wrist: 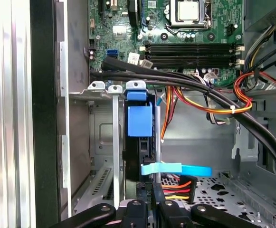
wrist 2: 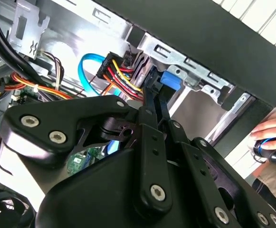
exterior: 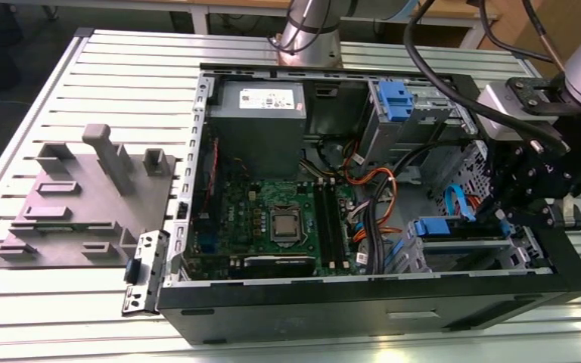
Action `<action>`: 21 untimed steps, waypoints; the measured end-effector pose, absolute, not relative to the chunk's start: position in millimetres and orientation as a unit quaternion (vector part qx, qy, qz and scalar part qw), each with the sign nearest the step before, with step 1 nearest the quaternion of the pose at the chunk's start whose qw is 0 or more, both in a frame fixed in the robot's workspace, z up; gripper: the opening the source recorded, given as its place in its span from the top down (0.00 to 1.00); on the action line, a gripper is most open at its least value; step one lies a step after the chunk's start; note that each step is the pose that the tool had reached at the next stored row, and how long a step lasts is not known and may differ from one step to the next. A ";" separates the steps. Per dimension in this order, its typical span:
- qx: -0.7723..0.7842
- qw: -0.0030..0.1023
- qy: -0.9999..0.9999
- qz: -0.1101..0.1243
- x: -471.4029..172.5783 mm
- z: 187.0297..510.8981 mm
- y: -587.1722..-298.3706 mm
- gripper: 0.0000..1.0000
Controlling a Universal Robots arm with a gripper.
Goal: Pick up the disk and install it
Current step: 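Insert the second disk wire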
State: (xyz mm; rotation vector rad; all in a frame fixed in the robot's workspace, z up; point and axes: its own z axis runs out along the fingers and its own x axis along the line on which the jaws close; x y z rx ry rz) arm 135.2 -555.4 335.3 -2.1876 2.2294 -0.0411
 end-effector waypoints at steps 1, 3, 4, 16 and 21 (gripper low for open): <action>-0.700 0.009 0.714 -0.013 134.5 335.2 -555.4 0.84; -0.700 0.009 0.714 -0.013 134.2 334.8 -555.3 0.84; -0.700 0.009 0.714 -0.013 134.1 334.5 -555.3 0.84; -0.699 0.009 0.715 -0.013 134.0 328.5 -555.4 0.84; -0.699 0.009 0.715 -0.013 134.0 327.1 -555.4 0.84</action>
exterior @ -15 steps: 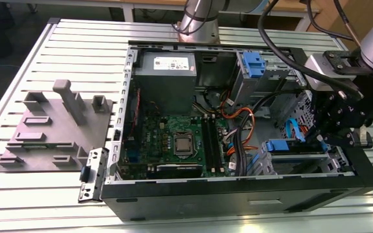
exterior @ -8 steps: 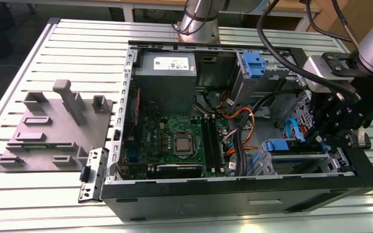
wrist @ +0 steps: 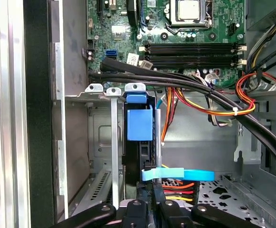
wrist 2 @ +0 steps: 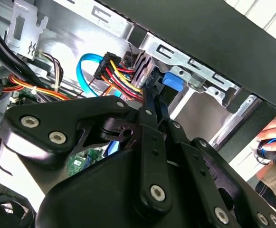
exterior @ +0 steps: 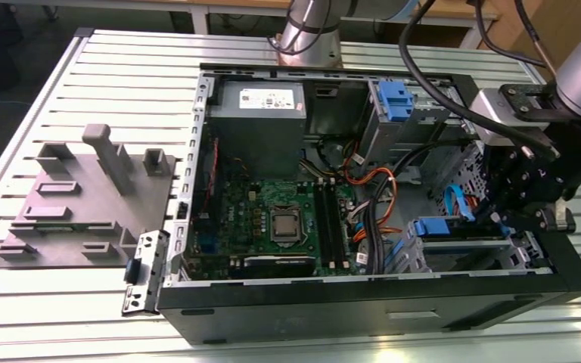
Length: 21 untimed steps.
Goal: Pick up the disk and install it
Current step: 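Insert the second disk wire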
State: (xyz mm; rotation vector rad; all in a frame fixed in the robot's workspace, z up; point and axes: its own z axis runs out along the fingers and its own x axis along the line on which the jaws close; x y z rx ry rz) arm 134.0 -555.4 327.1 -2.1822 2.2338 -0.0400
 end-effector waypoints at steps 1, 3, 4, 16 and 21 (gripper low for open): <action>-0.699 0.009 0.715 -0.013 134.0 327.1 -555.4 0.84; -0.699 0.010 0.715 -0.012 134.0 326.7 -555.3 0.83; -0.699 0.010 0.715 -0.012 134.0 326.1 -555.2 0.83; -0.699 0.009 0.715 -0.013 134.0 346.5 -555.4 0.70; -0.699 0.009 0.715 -0.013 133.9 346.9 -555.3 0.70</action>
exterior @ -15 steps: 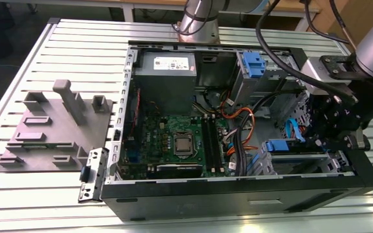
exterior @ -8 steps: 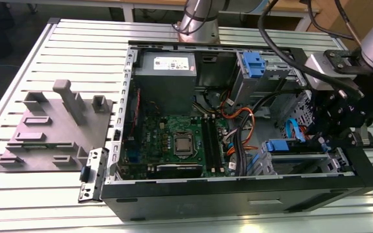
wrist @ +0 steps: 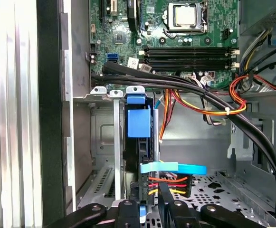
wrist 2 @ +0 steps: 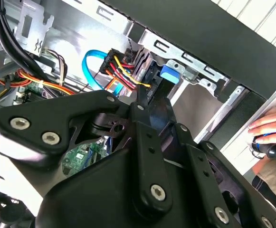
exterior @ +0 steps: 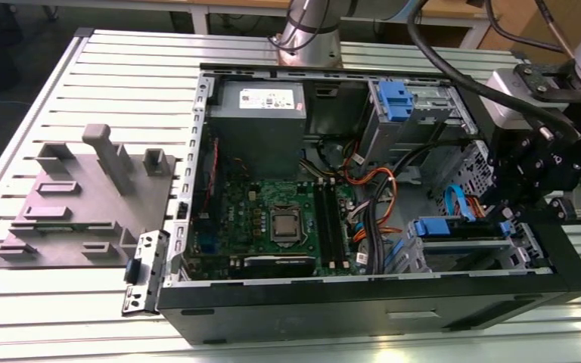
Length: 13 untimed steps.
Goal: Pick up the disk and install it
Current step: 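Insert the second disk wire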
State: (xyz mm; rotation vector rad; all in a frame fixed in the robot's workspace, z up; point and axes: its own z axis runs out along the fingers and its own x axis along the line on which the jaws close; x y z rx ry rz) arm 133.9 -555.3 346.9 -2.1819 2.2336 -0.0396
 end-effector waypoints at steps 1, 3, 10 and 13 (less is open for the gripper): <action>-0.699 0.009 0.715 -0.013 133.3 347.0 -555.3 0.70; -0.699 0.010 0.715 -0.013 130.0 346.8 -555.3 0.70; -0.699 0.011 0.715 -0.014 123.0 348.9 -555.3 0.70; -0.699 0.011 0.715 -0.014 122.9 349.9 -555.4 0.70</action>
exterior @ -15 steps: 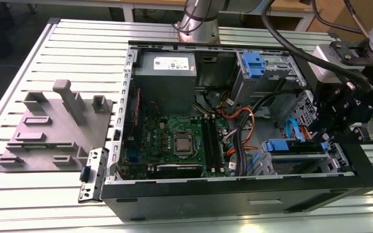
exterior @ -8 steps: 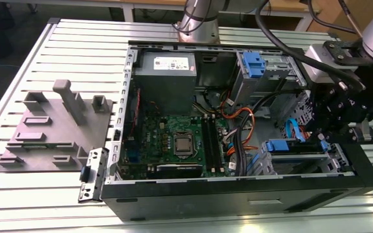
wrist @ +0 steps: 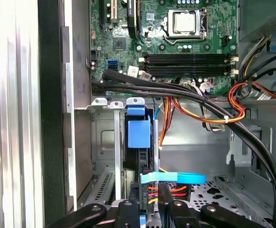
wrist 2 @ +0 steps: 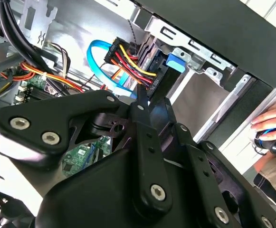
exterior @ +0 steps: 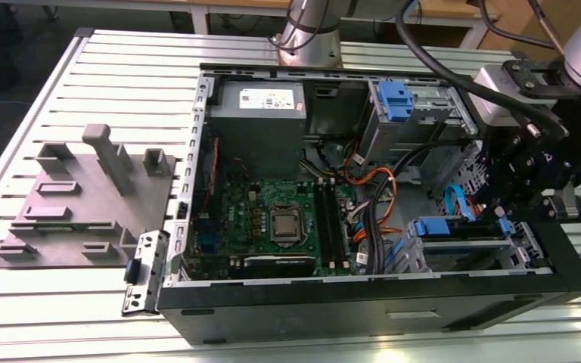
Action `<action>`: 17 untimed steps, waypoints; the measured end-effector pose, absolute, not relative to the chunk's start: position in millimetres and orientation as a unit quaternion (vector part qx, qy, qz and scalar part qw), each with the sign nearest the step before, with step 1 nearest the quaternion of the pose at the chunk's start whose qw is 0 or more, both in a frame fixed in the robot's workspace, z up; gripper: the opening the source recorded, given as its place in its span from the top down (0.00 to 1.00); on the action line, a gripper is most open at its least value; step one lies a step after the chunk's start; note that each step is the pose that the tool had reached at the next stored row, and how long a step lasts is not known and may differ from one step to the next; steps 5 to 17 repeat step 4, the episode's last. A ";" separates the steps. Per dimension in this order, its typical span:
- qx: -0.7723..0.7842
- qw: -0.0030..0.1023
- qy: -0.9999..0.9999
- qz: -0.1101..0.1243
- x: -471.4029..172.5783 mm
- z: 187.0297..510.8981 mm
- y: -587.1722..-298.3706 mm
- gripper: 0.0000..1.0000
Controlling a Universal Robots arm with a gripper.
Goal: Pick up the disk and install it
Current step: 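Insert the second disk wire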
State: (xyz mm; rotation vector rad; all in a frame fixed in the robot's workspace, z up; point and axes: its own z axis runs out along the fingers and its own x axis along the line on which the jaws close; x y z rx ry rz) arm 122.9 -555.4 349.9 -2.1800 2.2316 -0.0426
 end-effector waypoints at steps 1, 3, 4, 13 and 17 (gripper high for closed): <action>-0.699 0.011 0.715 -0.014 122.9 350.1 -555.3 0.70; -0.699 0.011 0.715 -0.014 122.9 350.2 -555.3 0.70; -0.699 0.011 0.715 -0.014 122.9 350.2 -555.3 0.70; -0.699 0.011 0.715 -0.014 122.9 350.2 -555.3 0.70; -0.699 0.011 0.715 -0.014 122.9 350.2 -555.3 0.70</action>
